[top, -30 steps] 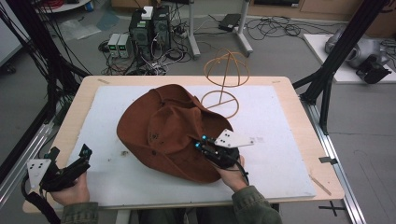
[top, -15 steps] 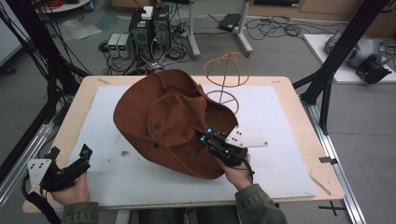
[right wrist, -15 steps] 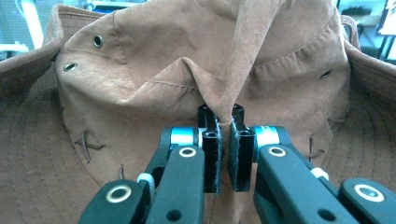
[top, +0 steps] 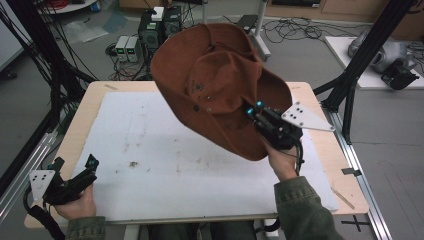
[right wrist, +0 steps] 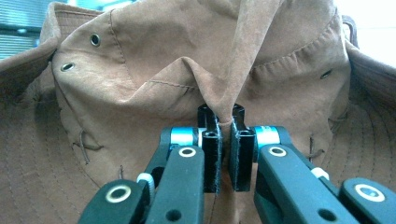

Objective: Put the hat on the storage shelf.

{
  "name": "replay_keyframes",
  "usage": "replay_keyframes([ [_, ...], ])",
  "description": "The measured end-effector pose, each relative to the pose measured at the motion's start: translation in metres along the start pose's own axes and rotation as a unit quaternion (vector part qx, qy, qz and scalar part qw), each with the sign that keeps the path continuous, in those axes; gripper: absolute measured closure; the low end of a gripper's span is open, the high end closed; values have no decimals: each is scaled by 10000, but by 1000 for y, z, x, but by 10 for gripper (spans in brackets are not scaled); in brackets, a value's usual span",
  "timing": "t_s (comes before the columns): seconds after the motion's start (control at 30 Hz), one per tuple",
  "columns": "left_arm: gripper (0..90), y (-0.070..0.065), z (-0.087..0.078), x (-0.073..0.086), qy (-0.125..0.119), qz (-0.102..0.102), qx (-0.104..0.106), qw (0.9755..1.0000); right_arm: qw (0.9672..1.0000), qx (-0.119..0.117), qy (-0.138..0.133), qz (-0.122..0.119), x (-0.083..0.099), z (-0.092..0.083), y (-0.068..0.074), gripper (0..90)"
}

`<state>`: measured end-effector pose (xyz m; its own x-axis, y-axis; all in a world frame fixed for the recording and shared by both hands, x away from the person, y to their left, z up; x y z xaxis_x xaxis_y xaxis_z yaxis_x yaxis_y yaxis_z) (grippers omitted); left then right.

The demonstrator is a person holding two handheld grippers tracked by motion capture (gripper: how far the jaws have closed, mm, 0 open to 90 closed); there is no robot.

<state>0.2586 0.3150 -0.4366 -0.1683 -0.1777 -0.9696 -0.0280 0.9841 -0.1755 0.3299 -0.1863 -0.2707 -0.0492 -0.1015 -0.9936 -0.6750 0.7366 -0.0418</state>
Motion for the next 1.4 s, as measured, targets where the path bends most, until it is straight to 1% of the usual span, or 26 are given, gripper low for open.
replay_keyframes([
  [0.03, 24, 0, 0, 0, 5, -3, -3, 10000, 10000, 0, 0, 0, 0, 0, 0, 863],
  [0.07, 24, 0, 0, 0, 3, -3, -10, 10000, 9999, 135, -8, -32, -8, 0, -10, 864],
  [0.1, 24, 0, 0, 0, 3, 0, -16, 10000, 9999, 135, -8, -32, -8, 0, -10, 864],
  [0.13, 24, 1, 0, 0, 15, 7, -26, 10000, 9997, 239, -14, -48, -15, 3, -18, 863],
  [0.2, 24, 0, 0, 0, 4, 11, -15, 10000, 9996, 290, -10, -19, -17, 4, -21, 863],
  [0.27, 24, 0, -1, 0, -7, 14, -24, 10000, 9991, 413, -17, -29, -25, 12, -32, 862],
  [0.3, 24, 0, -1, 0, -5, 16, -24, 10000, 9991, 413, -17, -29, -25, 12, -32, 862],
  [0.33, 24, 0, -1, -1, -20, 20, -27, 10000, 9988, 489, -14, -10, -30, 18, -39, 862],
  [0.4, 24, 0, -1, 0, -15, 21, -22, 10000, 9983, 576, -9, -45, -35, 25, -45, 861],
  [0.43, 24, 0, -1, 0, -2, 21, -25, 10000, 9983, 576, -9, -45, -35, 25, -45, 861],
  [0.47, 24, 0, 0, 0, -2, 17, -16, 10000, 9982, 594, 10, -9, -38, 30, -49, 861],
  [0.57, 24, -2, 1, 0, 5, 47, 5, 10000, 9968, 799, 61, 9, -49, 50, -63, 859],
  [0.6, 24, -2, 1, 0, 5, 47, 5, 10000, 9968, 799, 61, 9, -49, 50, -63, 859],
  [0.63, 24, -2, 1, 1, 8, 55, 9, 10000, 9962, 866, 48, -6, -52, 55, -67, 859],
  [0.67, 24, -2, 2, 1, 30, 65, 10, 10000, 9957, 919, 37, 65, -53, 59, -71, 859],
  [0.7, 24, -2, 2, 1, 36, 65, 13, 10000, 9947, 1028, 11, 64, -55, 69, -80, 859],
  [0.77, 24, -2, 3, 2, 35, 67, 9, 10000, 9943, 1061, 31, 78, -55, 72, -82, 859],
  [0.8, 24, -1, 3, 2, 48, 70, 10, 10000, 9929, 1178, 101, 119, -53, 80, -91, 859],
  [0.87, 24, -1, 3, 2, 40, 72, 1, 10000, 9925, 1206, 129, 132, -51, 82, -94, 859],
  [0.9, 24, -1, 3, 2, 50, 82, -8, 10000, 9918, 1248, 201, 186, -48, 85, -99, 858],
  [0.93, 24, -2, 4, 2, 69, 141, -50, 9999, 9900, 1341, 362, 237, -41, 89, -107, 856],
  [1.0, 24, -2, 4, 2, 73, 150, -47, 9998, 9894, 1362, 415, 288, -37, 91, -109, 854],
  [1.07, 24, -3, 4, 2, 73, 145, -39, 9999, 9874, 1422, 584, 378, -23, 94, -114, 852],
  [1.13, 24, -3, 4, 2, 73, 180, -35, 9998, 9875, 1359, 698, 398, -7, 94, -115, 850],
  [1.27, 24, -6, 4, 3, 94, 188, -5, 9998, 9876, 1294, 783, 425, 0, 95, -115, 844],
  [1.4, 24, -7, 4, 3, 113, 204, 13, 9997, 9880, 1257, 800, 411, 1, 96, -115, 815],
])
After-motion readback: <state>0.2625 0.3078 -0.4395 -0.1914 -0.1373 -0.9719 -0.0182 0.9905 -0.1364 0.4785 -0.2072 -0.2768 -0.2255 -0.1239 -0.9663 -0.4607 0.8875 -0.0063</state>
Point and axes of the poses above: each handheld gripper's, and its own axes: z roughly forward along the jaws, x roughly out of its underside, y roughly to its left, the point moved 4 cm from there along z, roughly forward along the jaws, and after that the axes turned 8 degrees about y, right-handed, at the moved point
